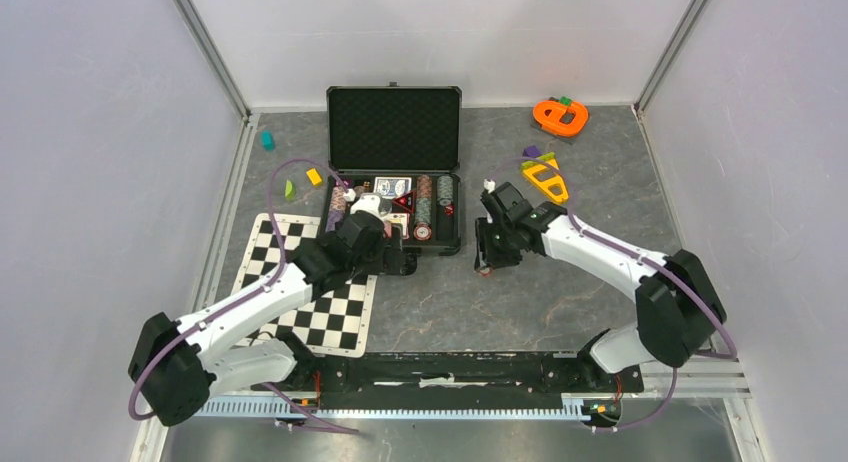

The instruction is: Pack up texas hold em set

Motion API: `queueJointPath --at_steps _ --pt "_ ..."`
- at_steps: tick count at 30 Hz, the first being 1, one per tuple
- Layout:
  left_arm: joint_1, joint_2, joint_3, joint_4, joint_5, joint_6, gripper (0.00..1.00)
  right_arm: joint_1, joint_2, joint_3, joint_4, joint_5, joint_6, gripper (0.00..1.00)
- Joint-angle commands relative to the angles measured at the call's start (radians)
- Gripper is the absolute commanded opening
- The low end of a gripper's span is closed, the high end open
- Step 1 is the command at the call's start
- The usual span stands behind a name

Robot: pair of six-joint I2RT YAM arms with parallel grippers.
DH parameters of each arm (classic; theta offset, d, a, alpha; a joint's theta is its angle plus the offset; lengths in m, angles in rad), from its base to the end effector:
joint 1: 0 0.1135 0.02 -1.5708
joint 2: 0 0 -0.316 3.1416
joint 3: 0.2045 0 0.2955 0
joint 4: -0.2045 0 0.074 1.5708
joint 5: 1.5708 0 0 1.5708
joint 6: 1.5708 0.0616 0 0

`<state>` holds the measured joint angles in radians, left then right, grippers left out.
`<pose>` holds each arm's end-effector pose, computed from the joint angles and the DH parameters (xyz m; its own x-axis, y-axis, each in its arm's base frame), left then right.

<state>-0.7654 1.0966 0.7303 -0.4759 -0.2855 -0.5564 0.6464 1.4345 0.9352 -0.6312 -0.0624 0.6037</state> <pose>0.1966 -0.1648 0.2477 -0.7365 0.0049 -0.6764 0.1655 0.9709 -0.1732 0.2512 0.1943 0.2182 -0.9478 -0.0054 -0.3189 -0.1024 0.9520 0.2884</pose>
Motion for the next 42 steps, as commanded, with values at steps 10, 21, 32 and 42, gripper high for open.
queueJointPath --at_steps 10,21,32,42 --pt "0.142 -0.126 -0.033 0.011 0.042 -0.011 1.0 0.083 0.279 0.418 0.048 0.011 0.02 0.39" --pt "0.154 -0.127 -0.048 0.023 0.054 -0.019 1.0 0.119 0.518 0.631 0.054 0.032 0.031 0.38" --pt "0.162 -0.152 -0.063 0.022 0.045 -0.025 1.0 0.132 0.545 0.638 0.083 0.042 0.046 0.59" --pt "0.196 -0.181 -0.054 0.016 0.029 -0.026 1.0 0.118 0.433 0.657 0.103 0.137 -0.049 0.82"
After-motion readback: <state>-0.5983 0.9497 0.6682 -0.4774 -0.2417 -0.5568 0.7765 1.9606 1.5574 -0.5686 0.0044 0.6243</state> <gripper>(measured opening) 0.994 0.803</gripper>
